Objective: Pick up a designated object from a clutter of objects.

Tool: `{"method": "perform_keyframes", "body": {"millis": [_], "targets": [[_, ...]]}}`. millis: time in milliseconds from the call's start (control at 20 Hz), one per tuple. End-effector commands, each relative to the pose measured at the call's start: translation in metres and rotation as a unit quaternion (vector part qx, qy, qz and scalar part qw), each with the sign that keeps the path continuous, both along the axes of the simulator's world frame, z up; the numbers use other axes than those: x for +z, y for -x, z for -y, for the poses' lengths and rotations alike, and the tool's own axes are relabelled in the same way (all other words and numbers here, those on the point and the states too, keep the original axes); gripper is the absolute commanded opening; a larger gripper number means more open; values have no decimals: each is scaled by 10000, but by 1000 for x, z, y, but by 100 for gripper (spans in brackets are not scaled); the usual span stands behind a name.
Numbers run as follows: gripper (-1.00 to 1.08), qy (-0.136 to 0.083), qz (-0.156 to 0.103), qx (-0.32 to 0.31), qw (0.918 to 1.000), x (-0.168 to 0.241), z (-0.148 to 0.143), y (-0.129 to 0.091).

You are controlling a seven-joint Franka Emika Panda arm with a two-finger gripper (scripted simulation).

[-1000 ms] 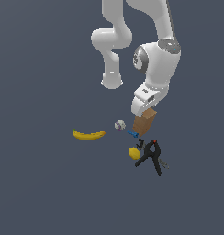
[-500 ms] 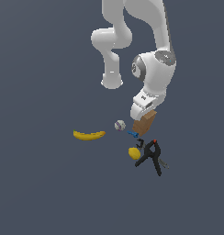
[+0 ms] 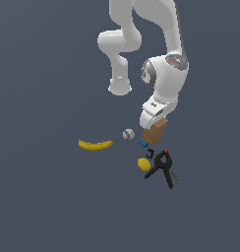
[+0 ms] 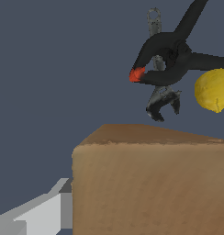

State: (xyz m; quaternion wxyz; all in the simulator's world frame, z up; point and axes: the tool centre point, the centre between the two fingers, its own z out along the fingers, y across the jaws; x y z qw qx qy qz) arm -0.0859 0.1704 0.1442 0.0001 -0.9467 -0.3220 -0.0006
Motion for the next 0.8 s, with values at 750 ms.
{"method": "perform_keyframes", "body": {"millis": [750], "targets": [[-100, -2, -2, 5, 10000, 53, -8, 13]]}}
